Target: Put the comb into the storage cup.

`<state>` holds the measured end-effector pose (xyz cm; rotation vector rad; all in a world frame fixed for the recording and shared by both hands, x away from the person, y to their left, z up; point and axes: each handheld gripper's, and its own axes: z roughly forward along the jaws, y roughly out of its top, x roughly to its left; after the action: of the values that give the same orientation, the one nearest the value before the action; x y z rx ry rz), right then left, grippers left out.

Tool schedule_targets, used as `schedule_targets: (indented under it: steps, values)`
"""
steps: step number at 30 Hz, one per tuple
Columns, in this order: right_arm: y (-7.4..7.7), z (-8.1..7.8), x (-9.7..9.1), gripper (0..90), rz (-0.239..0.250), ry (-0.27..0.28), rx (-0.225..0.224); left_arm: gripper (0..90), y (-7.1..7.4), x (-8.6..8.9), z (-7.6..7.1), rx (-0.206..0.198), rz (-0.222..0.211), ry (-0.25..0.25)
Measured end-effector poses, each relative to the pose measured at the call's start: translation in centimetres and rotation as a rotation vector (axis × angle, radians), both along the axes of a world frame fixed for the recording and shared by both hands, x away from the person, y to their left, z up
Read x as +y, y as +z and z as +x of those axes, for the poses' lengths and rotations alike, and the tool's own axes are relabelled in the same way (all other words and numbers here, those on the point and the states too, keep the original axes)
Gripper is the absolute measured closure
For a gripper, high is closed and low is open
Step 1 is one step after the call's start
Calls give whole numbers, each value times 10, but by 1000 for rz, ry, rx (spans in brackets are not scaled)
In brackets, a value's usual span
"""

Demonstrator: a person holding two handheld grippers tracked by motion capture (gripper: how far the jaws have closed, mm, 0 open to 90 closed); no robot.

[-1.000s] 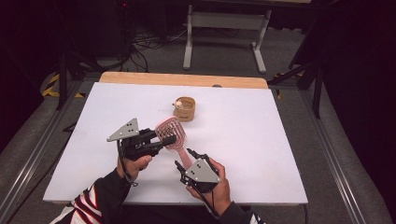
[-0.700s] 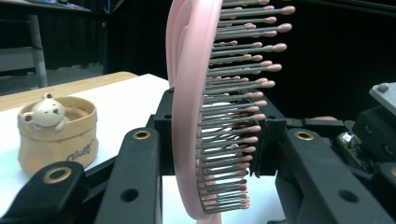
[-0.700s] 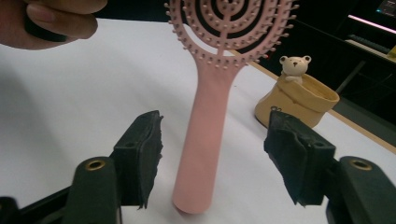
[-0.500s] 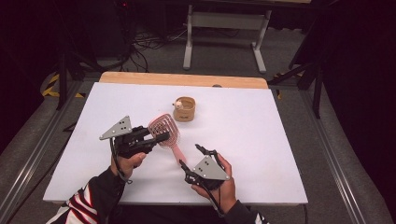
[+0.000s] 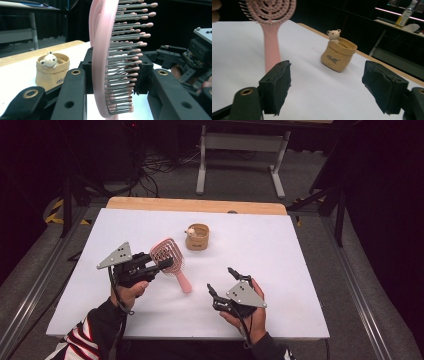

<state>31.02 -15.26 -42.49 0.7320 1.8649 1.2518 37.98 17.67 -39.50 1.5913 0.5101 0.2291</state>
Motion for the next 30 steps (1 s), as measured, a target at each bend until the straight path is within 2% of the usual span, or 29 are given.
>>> schedule_targets:
  steps: [8, 15, 21, 25, 30]
  values:
    - [2, 2, -18, 194, 30, -28, -12, 635, 5, 14, 1, -7, -28, 42]
    - [-2, 0, -34, 136, 22, -58, -9, 635, 8, 23, 3, -4, -47, 78]
    - [-5, -1, -44, 66, 14, -76, -1, 635, 13, 27, 3, -35, -42, 89]
    - [-8, -3, -50, 55, 9, -83, 6, 636, 19, 28, 7, -53, -27, 103]
    - [-9, -5, -62, 52, 19, -114, 10, 636, 29, 32, 16, -67, -41, 124]
